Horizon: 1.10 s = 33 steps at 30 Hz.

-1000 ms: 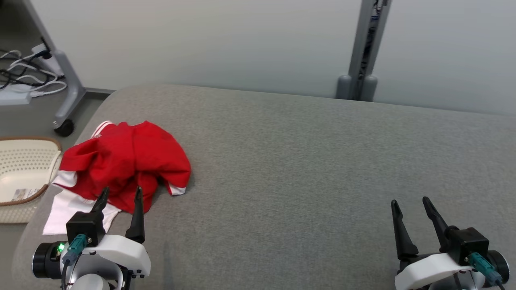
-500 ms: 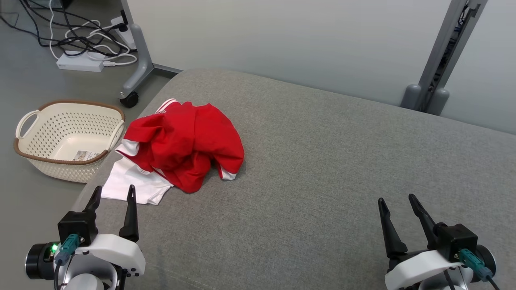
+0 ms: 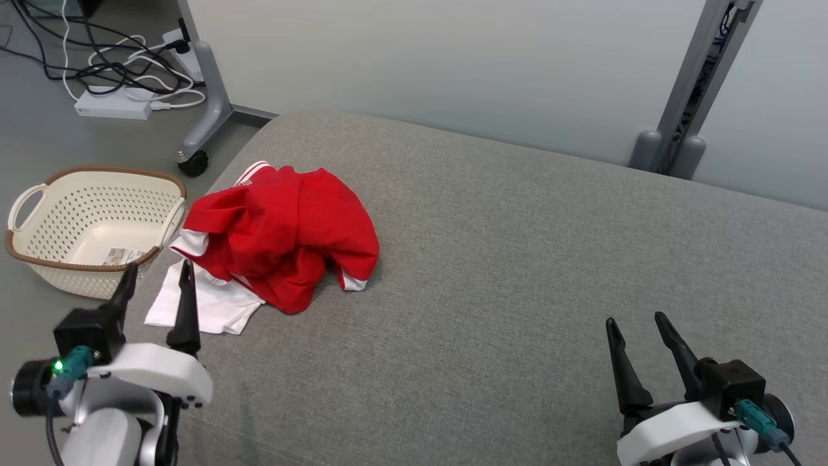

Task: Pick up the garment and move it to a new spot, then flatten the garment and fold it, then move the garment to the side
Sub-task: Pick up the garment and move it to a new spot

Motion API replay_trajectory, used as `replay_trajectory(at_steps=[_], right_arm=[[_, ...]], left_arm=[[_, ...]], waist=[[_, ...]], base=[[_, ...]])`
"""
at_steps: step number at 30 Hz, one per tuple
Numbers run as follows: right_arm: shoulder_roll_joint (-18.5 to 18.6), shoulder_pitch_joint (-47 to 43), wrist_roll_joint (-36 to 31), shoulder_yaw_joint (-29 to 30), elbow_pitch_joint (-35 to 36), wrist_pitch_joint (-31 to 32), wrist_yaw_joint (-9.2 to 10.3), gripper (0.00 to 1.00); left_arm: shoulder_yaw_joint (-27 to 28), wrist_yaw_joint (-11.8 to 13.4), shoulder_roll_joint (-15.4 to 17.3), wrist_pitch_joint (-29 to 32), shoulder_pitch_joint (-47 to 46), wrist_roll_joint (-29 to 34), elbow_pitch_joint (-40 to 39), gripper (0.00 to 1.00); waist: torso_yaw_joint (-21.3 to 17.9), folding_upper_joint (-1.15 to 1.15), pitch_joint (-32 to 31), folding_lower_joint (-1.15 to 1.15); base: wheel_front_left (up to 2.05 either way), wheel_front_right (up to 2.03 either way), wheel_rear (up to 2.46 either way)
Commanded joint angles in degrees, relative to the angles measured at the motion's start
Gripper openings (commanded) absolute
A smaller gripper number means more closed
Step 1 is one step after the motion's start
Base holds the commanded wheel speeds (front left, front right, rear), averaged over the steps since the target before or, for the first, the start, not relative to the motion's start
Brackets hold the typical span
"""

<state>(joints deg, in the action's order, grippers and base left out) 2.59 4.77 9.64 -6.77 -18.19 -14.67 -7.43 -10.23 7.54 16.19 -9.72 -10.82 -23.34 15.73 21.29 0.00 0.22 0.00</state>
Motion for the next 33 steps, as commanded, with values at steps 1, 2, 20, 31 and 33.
replay_trajectory(at_steps=[1,2,20,31,33], right_arm=[[0.4,0.2,0.1,0.1,0.1,-0.4,-0.11,1.00],[0.4,0.2,0.1,0.1,0.1,-0.4,-0.11,1.00],[1.2,3.8,-2.2,0.0,2.1,1.4,-0.11,1.00],[2.4,5.6,-2.1,-0.3,3.7,2.3,-0.11,1.00],[2.5,5.9,-2.1,-0.2,3.8,2.3,-0.11,1.00]], left_arm=[[0.7,-0.5,2.0,0.8,-2.7,0.3,-0.8,1.00],[0.7,-0.5,2.0,0.8,-2.7,0.3,-0.8,1.00],[1.7,-10.8,8.2,23.6,-27.5,-9.2,24.4,1.00],[2.8,-13.3,7.3,25.6,-33.2,-13.4,41.3,0.64],[3.1,-13.4,7.2,24.7,-33.7,-13.9,43.2,0.20]], waist=[[-0.7,0.00,0.3,0.00],[-0.7,0.00,0.3,0.00],[-7.8,0.00,8.7,0.00],[-10.0,0.00,12.6,0.00],[-10.2,0.00,12.8,0.00]], base=[[0.00,0.00,0.00],[0.00,0.00,0.00],[0.00,0.00,0.00],[0.00,0.00,0.00],[0.00,0.00,0.00]])
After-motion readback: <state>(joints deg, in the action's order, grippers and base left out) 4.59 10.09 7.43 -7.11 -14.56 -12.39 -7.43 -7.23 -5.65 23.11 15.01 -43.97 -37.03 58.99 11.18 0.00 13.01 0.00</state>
